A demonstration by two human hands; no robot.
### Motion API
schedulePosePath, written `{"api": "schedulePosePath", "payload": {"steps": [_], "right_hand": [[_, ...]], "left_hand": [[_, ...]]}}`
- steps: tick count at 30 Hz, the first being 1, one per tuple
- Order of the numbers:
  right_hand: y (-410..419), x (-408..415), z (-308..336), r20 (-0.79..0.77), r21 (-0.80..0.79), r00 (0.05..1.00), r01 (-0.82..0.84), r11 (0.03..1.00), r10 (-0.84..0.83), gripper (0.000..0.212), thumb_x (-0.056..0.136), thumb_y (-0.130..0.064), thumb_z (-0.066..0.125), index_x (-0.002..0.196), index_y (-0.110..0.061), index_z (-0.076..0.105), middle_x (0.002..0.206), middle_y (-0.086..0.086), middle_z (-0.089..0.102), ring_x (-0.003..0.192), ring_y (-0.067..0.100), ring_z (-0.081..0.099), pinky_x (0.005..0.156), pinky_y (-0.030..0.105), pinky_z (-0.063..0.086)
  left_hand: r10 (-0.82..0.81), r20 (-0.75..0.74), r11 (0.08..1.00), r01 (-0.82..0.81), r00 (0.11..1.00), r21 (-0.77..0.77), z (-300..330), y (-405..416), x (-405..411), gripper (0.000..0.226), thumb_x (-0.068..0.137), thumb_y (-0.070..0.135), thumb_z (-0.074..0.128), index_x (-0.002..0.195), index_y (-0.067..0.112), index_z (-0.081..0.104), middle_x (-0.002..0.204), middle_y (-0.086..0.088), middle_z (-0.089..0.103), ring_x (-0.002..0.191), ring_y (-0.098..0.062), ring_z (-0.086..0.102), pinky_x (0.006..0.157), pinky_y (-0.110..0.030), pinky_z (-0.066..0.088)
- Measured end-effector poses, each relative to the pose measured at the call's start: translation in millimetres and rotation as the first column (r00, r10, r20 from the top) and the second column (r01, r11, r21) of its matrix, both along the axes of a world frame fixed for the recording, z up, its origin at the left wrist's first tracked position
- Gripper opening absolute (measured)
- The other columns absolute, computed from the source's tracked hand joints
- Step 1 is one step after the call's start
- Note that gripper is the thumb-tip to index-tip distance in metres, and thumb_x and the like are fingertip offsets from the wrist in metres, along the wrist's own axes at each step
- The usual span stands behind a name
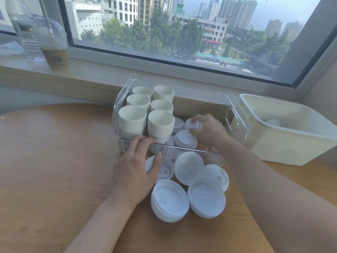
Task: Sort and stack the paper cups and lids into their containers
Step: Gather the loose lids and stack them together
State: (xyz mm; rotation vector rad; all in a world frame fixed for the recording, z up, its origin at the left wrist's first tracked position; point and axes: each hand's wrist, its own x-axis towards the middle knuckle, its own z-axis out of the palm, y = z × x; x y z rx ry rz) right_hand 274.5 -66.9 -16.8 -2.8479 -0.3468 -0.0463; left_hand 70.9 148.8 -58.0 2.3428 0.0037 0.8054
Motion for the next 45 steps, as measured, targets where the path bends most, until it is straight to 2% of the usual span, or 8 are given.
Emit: {"api": "schedulePosePath", "payload": {"steps": [10, 17, 23, 28, 34, 38, 40, 45], "right_hand": [[-16, -78, 48, 0.219, 0.386, 0.967, -0.211, 0.898, 0.133, 0.033, 0.094, -0.055, 0.068, 0.125, -0.045, 0.063, 0.134, -0.017, 0.056, 0.119, 0.009, 0.055, 0.092, 0.029, 0.041], [-22, -155, 57, 0.037, 0.286, 0.86, -0.497, 0.819, 0.509, 0.041, 0.093, -0.057, 0.071, 0.131, -0.045, 0.062, 0.136, -0.026, 0.056, 0.133, 0.002, 0.052, 0.106, 0.03, 0.046], [-20, -164, 66, -0.029, 0.209, 0.82, -0.555, 0.806, 0.572, 0.069, 0.079, -0.081, 0.068, 0.138, -0.047, 0.058, 0.14, -0.032, 0.054, 0.13, -0.003, 0.053, 0.096, 0.024, 0.049], [-17, -127, 70, 0.124, 0.399, 0.904, -0.423, 0.813, 0.409, 0.041, 0.09, -0.062, 0.07, 0.125, -0.04, 0.069, 0.121, -0.021, 0.071, 0.111, 0.002, 0.067, 0.083, 0.021, 0.053], [5, -61, 54, -0.031, 0.139, 0.953, -0.296, 0.945, 0.303, 0.067, 0.086, -0.057, 0.078, 0.146, -0.037, 0.055, 0.145, -0.007, 0.058, 0.134, 0.016, 0.053, 0.115, 0.044, 0.043], [21, -36, 36, -0.224, -0.034, 0.937, -0.281, 0.959, 0.267, 0.097, 0.078, -0.061, 0.083, 0.159, -0.036, 0.036, 0.161, -0.001, 0.042, 0.147, 0.022, 0.041, 0.122, 0.044, 0.035], [26, -31, 27, -0.226, -0.083, 0.945, -0.259, 0.962, 0.235, 0.102, 0.078, -0.059, 0.085, 0.162, -0.036, 0.031, 0.161, 0.0, 0.042, 0.144, 0.024, 0.045, 0.116, 0.04, 0.041], [25, -25, 24, -0.248, 0.086, 0.952, -0.16, 0.983, 0.177, 0.104, 0.072, -0.042, 0.095, 0.158, -0.038, 0.036, 0.151, -0.004, 0.048, 0.093, 0.026, 0.073, 0.063, 0.043, 0.066]], "left_hand": [[-0.002, 0.057, 0.997, 0.006, 0.998, -0.075, 3, -1, -2, 0.029, 0.098, 0.035, 0.061, 0.124, 0.023, 0.067, 0.12, 0.016, 0.057, 0.081, -0.007, 0.062, 0.067, -0.04, 0.058], [0.002, 0.116, 0.995, 0.009, 0.993, -0.101, 4, 1, -3, 0.033, 0.1, 0.039, 0.054, 0.125, 0.023, 0.067, 0.121, 0.019, 0.059, 0.084, -0.001, 0.056, 0.066, -0.033, 0.055], [-0.006, 0.105, 0.997, 0.015, 0.994, -0.081, 1, 1, -1, 0.031, 0.1, 0.041, 0.054, 0.12, 0.022, 0.069, 0.122, 0.018, 0.059, 0.083, -0.004, 0.06, 0.066, -0.034, 0.056], [0.003, 0.088, 0.997, 0.004, 0.996, -0.081, 0, 1, 1, 0.031, 0.1, 0.042, 0.054, 0.12, 0.023, 0.069, 0.12, 0.019, 0.058, 0.081, -0.005, 0.06, 0.066, -0.035, 0.057], [0.0, 0.096, 0.996, 0.008, 0.995, -0.084, -1, 1, 2, 0.034, 0.099, 0.045, 0.051, 0.118, 0.024, 0.07, 0.115, 0.021, 0.057, 0.079, -0.005, 0.059, 0.063, -0.035, 0.056], [0.004, 0.101, 0.997, 0.004, 0.995, -0.079, -2, 1, 2, 0.033, 0.099, 0.045, 0.052, 0.118, 0.025, 0.07, 0.116, 0.021, 0.057, 0.08, -0.005, 0.059, 0.063, -0.036, 0.057], [0.005, 0.099, 0.997, 0.003, 0.995, -0.08, -2, 1, 3, 0.033, 0.099, 0.045, 0.052, 0.118, 0.025, 0.069, 0.117, 0.022, 0.056, 0.08, -0.005, 0.059, 0.063, -0.037, 0.058], [-0.001, 0.096, 0.996, 0.009, 0.995, -0.089, -2, 1, 3, 0.032, 0.099, 0.045, 0.053, 0.119, 0.026, 0.069, 0.117, 0.021, 0.056, 0.08, -0.005, 0.059, 0.063, -0.038, 0.058]]}}
